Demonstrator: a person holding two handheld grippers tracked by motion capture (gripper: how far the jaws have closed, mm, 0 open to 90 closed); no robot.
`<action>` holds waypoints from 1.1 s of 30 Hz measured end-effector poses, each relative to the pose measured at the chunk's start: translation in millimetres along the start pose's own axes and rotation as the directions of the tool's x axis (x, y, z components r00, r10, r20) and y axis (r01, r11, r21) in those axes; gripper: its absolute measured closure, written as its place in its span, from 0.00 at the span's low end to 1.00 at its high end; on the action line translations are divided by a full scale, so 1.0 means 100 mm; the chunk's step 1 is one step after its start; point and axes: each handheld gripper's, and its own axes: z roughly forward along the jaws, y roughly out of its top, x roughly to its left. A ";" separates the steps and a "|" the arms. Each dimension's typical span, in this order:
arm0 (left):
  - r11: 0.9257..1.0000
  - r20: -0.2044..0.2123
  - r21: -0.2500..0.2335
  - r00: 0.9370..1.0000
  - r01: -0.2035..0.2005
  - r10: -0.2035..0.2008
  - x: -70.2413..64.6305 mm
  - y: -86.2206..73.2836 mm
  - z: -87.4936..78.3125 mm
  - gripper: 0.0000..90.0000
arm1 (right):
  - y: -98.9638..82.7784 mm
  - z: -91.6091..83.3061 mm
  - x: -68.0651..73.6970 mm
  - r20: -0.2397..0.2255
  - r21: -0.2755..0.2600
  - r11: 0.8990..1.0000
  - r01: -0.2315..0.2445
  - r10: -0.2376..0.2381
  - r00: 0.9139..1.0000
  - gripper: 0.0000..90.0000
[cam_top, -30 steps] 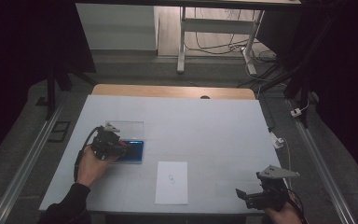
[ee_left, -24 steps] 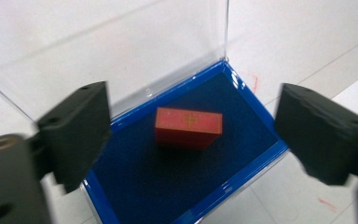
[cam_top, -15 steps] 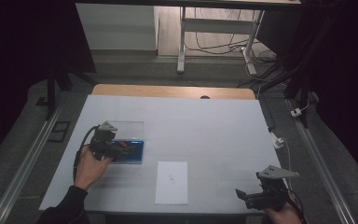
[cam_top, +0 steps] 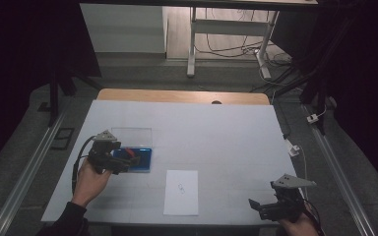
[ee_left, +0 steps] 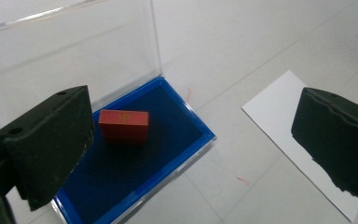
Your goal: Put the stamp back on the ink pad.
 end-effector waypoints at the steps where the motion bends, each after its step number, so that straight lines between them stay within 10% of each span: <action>1: 1.000 -0.001 -0.001 1.000 -0.009 0.009 -0.02 -0.01 -0.02 0.00 | 0.00 0.00 0.00 -0.001 0.000 1.000 -0.001 0.001 1.000 0.00; 33: 0.998 -0.028 -0.056 0.999 0.028 -0.030 -0.30 -0.61 -0.71 0.00 | 0.00 -0.01 -0.03 0.001 -0.013 0.999 -0.038 0.038 0.999 0.00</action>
